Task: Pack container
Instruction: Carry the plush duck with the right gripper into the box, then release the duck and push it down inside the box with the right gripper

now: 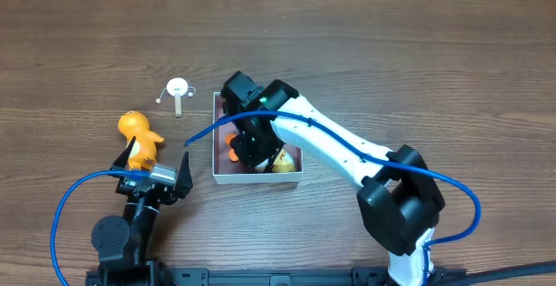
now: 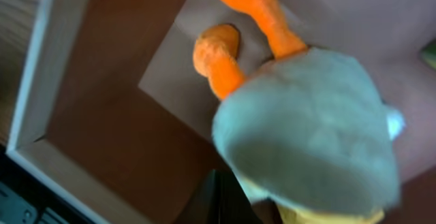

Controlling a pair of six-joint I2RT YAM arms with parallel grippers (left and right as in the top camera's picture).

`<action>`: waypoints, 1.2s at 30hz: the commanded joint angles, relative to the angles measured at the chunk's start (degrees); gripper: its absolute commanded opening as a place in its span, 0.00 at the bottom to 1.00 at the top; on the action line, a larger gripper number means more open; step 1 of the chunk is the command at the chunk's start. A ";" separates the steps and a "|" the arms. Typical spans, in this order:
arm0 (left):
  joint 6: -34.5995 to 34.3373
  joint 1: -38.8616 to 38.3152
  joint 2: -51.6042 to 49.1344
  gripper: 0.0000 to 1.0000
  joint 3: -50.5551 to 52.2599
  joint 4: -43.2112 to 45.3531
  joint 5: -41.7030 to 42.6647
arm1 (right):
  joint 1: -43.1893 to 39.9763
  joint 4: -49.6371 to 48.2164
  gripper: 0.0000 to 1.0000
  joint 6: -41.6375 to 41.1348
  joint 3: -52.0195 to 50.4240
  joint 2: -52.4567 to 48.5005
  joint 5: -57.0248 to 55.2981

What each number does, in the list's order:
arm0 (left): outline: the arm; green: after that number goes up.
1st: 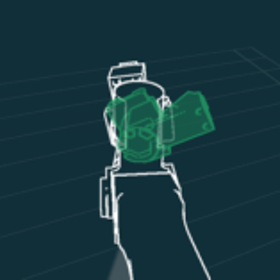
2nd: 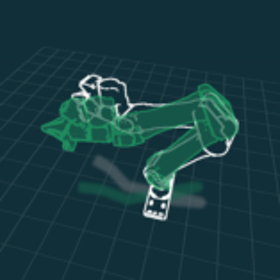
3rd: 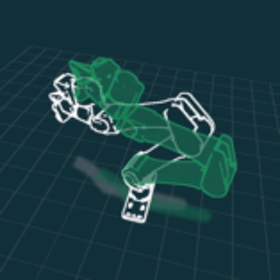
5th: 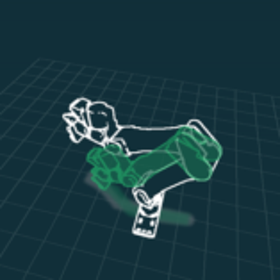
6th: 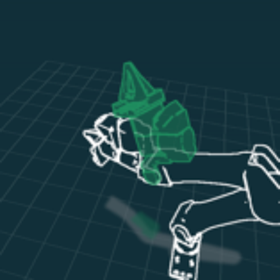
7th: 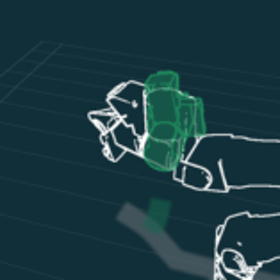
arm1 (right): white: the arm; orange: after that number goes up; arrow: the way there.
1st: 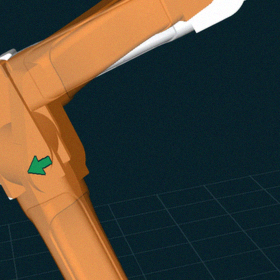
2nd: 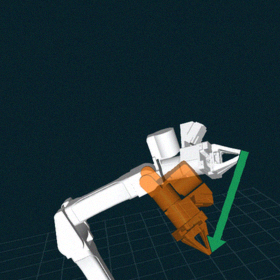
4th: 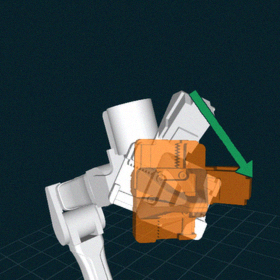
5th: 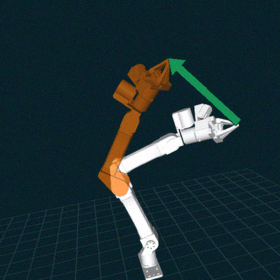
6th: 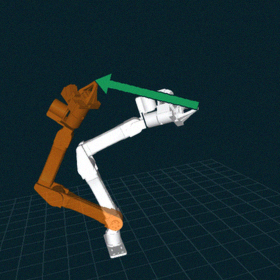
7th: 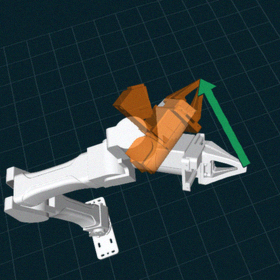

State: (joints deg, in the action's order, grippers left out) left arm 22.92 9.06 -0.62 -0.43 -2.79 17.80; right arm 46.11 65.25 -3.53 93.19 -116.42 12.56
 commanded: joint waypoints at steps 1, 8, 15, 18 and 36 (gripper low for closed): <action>0.22 0.31 0.28 1.00 0.17 0.04 0.04 | -0.20 -0.94 0.04 0.57 -0.02 -1.07 -1.07; 0.22 0.31 0.28 1.00 0.17 0.04 0.02 | -0.22 -0.90 0.04 -4.37 -0.02 -2.27 -13.00; 0.22 0.31 0.28 1.00 0.17 0.04 0.02 | -0.22 -0.46 0.04 -6.14 -0.02 -2.27 -17.92; 0.22 0.31 0.28 1.00 0.17 0.04 0.02 | -0.50 -0.46 0.04 -6.73 -0.02 -2.27 -18.27; 0.22 0.31 0.28 1.00 0.17 0.04 0.02 | -1.60 8.76 0.04 -12.83 8.87 -2.23 -25.68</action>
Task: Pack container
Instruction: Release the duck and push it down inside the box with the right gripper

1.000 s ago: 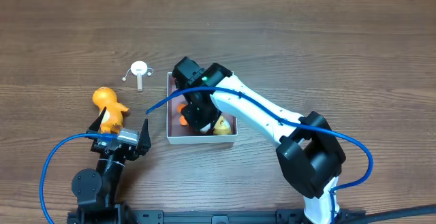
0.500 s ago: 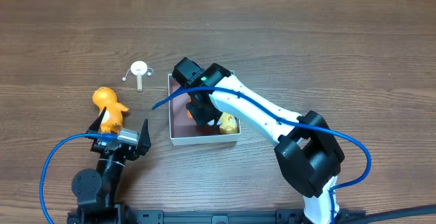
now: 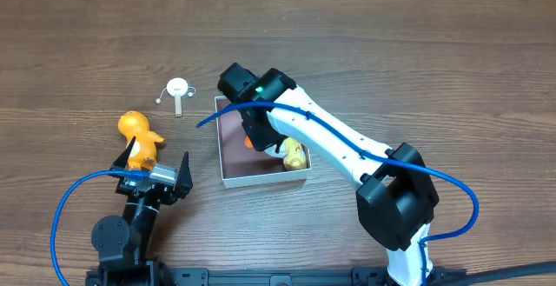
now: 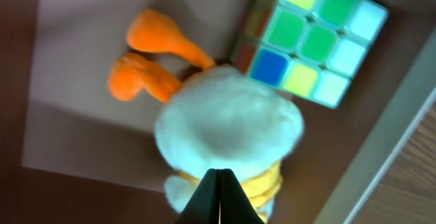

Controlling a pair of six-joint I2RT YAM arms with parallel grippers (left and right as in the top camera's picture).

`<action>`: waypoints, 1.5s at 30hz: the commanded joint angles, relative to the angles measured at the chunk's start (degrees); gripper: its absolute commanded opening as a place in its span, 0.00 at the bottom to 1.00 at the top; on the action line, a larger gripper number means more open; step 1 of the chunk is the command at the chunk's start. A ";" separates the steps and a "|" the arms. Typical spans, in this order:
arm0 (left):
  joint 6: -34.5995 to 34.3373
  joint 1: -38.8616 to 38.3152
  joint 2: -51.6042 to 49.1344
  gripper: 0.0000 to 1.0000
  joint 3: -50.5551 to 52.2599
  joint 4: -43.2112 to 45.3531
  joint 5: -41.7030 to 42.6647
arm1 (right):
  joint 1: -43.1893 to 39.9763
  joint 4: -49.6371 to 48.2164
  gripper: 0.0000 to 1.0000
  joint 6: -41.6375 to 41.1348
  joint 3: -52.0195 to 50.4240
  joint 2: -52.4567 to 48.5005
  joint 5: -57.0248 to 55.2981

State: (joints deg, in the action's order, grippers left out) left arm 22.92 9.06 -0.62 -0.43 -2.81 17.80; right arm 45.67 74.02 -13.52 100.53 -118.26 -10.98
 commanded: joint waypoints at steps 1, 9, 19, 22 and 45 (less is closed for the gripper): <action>0.22 0.31 0.28 1.00 0.17 0.07 0.02 | -2.05 -0.11 0.04 -3.74 1.53 -0.39 -2.29; 0.22 0.31 0.28 1.00 0.17 0.07 0.02 | -3.67 -3.69 0.04 7.61 1.44 -0.39 17.97; 0.22 0.31 0.28 1.00 0.17 0.07 0.02 | -3.69 -7.63 0.04 7.54 -0.07 -1.46 17.90; 0.22 0.31 0.28 1.00 0.17 0.07 0.02 | -3.69 -7.54 0.04 7.10 -0.11 -1.46 16.22; 0.22 0.31 0.28 1.00 0.17 0.07 0.02 | -3.69 -6.84 0.04 -0.26 -3.08 -1.46 2.78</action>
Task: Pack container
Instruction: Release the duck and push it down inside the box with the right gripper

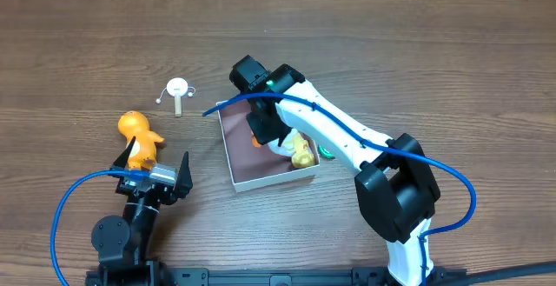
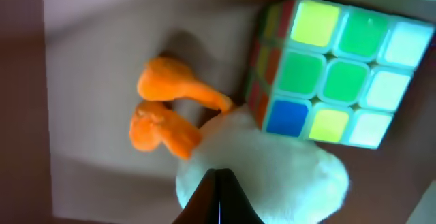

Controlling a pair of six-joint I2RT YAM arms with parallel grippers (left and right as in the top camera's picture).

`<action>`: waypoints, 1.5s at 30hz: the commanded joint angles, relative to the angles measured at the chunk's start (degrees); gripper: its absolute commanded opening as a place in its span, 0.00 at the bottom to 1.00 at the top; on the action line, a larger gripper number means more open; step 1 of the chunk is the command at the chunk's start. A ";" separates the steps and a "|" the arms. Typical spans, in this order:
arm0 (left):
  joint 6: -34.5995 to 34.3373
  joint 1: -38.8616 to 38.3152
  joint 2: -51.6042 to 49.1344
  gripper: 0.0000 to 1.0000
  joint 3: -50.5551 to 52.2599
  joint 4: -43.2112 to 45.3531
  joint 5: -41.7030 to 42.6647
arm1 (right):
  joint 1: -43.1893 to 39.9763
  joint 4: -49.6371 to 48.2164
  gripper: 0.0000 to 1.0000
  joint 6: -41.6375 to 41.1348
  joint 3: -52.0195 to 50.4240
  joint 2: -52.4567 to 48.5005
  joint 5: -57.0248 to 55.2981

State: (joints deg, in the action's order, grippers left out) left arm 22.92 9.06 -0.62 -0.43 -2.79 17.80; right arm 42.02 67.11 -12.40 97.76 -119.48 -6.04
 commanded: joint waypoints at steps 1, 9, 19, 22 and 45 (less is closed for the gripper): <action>0.22 0.31 0.28 1.00 0.17 0.04 0.02 | -0.04 0.13 0.04 -2.43 -0.31 -0.24 -3.37; 0.22 0.31 0.28 1.00 0.17 0.04 0.02 | -0.04 1.11 0.04 -6.12 -0.28 -0.24 -9.99; 0.22 0.31 0.28 1.00 0.17 0.04 0.02 | 0.02 6.21 0.04 4.55 10.29 -0.22 6.54; 0.22 0.31 0.28 1.00 0.17 0.04 0.02 | 0.02 3.85 0.08 6.75 10.27 -0.22 8.72; 0.22 0.31 0.28 1.00 0.17 0.04 0.02 | -17.00 16.22 0.75 14.25 9.14 -0.22 10.47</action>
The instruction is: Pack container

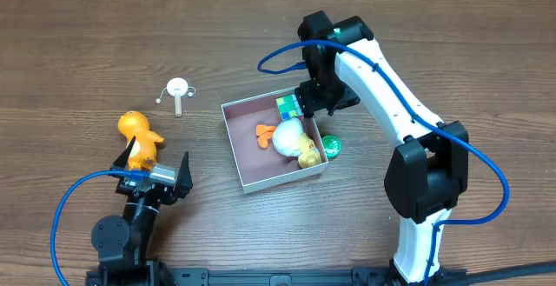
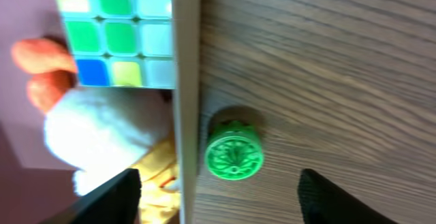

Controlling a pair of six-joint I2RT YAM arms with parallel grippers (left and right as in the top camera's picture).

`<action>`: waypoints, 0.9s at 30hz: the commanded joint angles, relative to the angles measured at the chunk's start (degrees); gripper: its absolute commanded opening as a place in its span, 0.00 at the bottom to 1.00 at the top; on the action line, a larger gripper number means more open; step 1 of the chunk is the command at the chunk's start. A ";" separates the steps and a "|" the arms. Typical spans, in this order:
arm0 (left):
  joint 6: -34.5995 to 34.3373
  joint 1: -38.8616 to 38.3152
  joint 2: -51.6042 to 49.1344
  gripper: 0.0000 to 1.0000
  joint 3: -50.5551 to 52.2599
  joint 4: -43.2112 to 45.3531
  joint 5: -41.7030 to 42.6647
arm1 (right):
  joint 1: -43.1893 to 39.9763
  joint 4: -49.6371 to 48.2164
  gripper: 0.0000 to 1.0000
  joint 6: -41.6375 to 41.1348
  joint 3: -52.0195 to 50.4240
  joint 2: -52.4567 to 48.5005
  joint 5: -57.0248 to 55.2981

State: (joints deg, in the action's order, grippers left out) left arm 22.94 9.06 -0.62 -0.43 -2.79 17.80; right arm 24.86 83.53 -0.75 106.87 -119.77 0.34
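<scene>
A white box with a brown floor (image 1: 249, 151) sits mid-table, turned a little. Inside lie a colour cube (image 1: 289, 105) and a white and yellow plush duck (image 1: 293, 140) with orange feet. A green round disc (image 1: 331, 147) lies on the table just outside the box's right wall. My right gripper (image 1: 318, 102) hangs open over that wall; in the wrist view the gripper (image 2: 221, 207) straddles the box wall (image 2: 185, 60), with the disc (image 2: 234, 151), the cube (image 2: 112, 30) and the duck (image 2: 102, 139) below. My left gripper (image 1: 152, 166) rests open beside an orange figure (image 1: 139, 138).
A small white round object with a stem (image 1: 177, 89) lies on the wood at the upper left, above the orange figure. The right arm reaches over the table's right half, and blue cables loop beside both arms.
My right gripper was shut low inside the box over the duck. It now stands open, higher and farther right, over the box's right wall and the green disc. The box sits slightly farther right.
My right gripper was down in the box close on the duck. Later it was shut over the duck beside the cube, with the box shifted right and turned at each moment. Now it is open above the box's right wall. The left arm stayed still.
</scene>
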 commanded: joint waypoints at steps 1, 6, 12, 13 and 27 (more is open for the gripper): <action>0.20 0.31 0.28 1.00 0.17 0.04 0.02 | 0.17 -0.22 0.75 2.58 0.02 0.07 4.07; 0.20 0.31 0.28 1.00 0.17 0.04 0.02 | 0.17 -1.25 0.74 2.54 -1.77 0.07 4.50; 0.20 0.31 0.28 1.00 0.17 0.04 0.04 | 0.17 -3.48 0.66 2.49 -4.33 0.07 4.50; 0.20 0.31 0.28 1.00 0.17 0.04 0.02 | 0.17 -4.33 0.62 2.49 -4.81 0.07 4.48; 0.20 0.31 0.28 1.00 0.17 0.04 0.02 | 0.17 -8.92 0.55 2.49 -10.08 0.07 4.44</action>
State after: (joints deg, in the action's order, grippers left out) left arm 22.92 9.06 -0.62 -0.43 -2.79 17.80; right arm 24.86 75.00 1.63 97.01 -119.79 4.29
